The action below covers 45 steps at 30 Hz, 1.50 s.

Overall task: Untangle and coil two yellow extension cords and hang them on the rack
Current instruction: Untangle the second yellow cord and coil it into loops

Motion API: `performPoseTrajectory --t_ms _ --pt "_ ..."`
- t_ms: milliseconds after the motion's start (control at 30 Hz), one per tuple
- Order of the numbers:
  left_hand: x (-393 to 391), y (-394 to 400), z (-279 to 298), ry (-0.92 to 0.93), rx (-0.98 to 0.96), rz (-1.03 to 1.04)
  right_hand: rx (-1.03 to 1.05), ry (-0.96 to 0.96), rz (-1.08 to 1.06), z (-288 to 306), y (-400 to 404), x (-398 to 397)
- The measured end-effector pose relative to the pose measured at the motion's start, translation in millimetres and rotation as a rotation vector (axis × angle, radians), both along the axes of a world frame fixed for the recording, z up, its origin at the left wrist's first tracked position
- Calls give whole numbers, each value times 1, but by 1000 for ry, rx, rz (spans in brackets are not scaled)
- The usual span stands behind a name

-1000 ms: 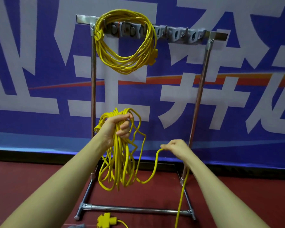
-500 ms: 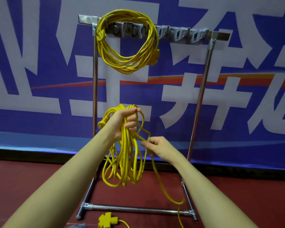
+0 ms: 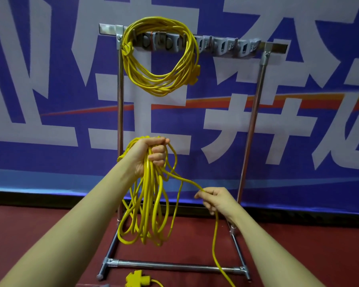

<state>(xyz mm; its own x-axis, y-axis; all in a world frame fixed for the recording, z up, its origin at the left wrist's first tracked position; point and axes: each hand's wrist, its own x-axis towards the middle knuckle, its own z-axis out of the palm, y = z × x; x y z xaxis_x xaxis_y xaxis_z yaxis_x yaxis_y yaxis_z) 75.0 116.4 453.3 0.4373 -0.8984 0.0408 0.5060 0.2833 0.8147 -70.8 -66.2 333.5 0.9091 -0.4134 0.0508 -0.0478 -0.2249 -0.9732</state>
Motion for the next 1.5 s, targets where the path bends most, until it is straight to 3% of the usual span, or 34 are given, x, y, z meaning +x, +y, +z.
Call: performPoseTrajectory --t_ms 133,267,333,533,700,800,967,1133,1200,1400,1500 --pt "-3 0 -1 2 60 5 36 -155 -148 3 -9 1" --pt "3 5 1 28 3 36 244 -156 1 2 -13 -2" --pt "4 8 1 29 -19 35 252 -167 62 0 -12 -3" --pt "2 3 0 -24 8 50 -317 152 208 8 -2 1" --pt "-5 0 6 36 -89 16 -390 306 194 -2 17 8" --pt "0 3 12 49 -155 -24 -241 350 117 -21 20 7" --pt "6 2 4 -40 -137 -82 95 175 62 -40 6 4" --pt "12 5 -6 -75 -185 -206 -106 393 165 -44 1 -3" --pt "13 8 -5 -73 -215 -232 -202 505 108 -47 3 -4" --pt "16 7 -3 -71 -248 -250 166 329 19 -58 4 9" --pt "17 8 -4 -71 -238 -239 148 268 -21 -63 -2 6"
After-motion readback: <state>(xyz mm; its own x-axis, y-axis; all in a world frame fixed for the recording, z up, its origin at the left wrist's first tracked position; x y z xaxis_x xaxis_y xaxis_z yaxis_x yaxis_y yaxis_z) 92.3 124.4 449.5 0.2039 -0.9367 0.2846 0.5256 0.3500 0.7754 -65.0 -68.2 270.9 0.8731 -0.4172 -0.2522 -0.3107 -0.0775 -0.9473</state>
